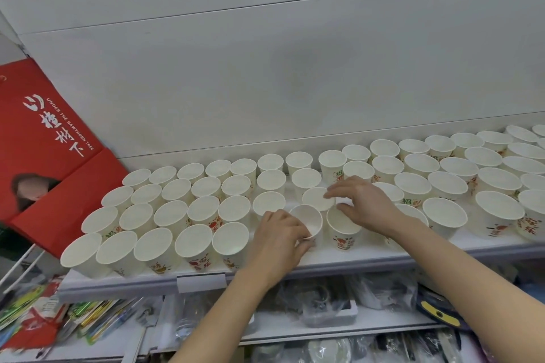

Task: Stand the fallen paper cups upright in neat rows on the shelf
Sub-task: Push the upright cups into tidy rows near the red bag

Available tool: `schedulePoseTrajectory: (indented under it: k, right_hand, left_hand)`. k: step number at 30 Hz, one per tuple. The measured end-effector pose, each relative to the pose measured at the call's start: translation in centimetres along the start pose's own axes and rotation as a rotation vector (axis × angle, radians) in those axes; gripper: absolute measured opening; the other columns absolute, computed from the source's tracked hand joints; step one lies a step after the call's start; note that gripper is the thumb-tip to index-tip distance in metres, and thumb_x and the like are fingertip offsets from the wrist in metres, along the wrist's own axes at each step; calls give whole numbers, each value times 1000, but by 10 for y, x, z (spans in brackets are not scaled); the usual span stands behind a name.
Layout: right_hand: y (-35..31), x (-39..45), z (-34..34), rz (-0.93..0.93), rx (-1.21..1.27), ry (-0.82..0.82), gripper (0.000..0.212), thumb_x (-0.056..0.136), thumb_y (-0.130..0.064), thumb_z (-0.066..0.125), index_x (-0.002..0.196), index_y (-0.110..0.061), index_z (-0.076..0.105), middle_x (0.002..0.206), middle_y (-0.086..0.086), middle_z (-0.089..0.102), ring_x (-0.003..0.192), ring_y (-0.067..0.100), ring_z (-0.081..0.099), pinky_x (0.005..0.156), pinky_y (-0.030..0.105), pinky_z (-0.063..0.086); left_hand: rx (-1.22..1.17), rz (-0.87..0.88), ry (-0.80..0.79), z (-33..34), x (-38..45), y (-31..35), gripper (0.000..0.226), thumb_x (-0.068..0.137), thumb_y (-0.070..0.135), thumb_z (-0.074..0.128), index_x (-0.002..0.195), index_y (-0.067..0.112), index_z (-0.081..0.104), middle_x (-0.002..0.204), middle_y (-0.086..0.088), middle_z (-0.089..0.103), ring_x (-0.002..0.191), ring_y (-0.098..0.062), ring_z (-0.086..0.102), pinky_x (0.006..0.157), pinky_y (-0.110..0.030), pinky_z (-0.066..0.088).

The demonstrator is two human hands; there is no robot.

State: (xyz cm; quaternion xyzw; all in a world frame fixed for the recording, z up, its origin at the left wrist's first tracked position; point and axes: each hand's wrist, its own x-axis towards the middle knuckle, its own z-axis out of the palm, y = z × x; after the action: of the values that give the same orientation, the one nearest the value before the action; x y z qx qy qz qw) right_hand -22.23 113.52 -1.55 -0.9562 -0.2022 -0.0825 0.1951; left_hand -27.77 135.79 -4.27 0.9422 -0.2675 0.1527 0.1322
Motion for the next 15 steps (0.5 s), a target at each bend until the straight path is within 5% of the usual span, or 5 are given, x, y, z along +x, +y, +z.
schedulePoseTrajectory:
  k: [2,6,11,15]
  right_hand:
    - [-4,-9,-2,5,41,111,32,83,-32,69,115,-27,67,124,-6,62,115,20,53,95,33,41]
    - [-19,-35,7,138,0,137,80,65,-76,58,130,-30,53,136,-6,49,121,19,46,102,38,39]
    - [-12,-48,21,248,-55,104,72,72,-46,74,135,-23,49,134,0,52,120,25,50,95,37,43]
    - [4,-44,18,208,-142,169,75,64,-47,78,129,-18,57,129,6,58,117,30,49,99,44,42]
  left_hand:
    - [70,-3,7,-2,-1,-1,17,81,41,66,78,26,73,87,13,71,89,-18,56,78,-32,36]
    - [181,-53,25,-8,-11,-3,16,74,39,65,66,25,68,76,12,67,79,-19,55,75,-30,31]
    - [269,-92,-17,-8,-20,-4,12,71,36,70,67,24,70,75,10,66,78,-19,53,76,-33,41]
    - [241,-119,-35,-11,-22,-5,12,74,37,73,74,26,74,81,9,68,82,-20,55,79,-33,41]
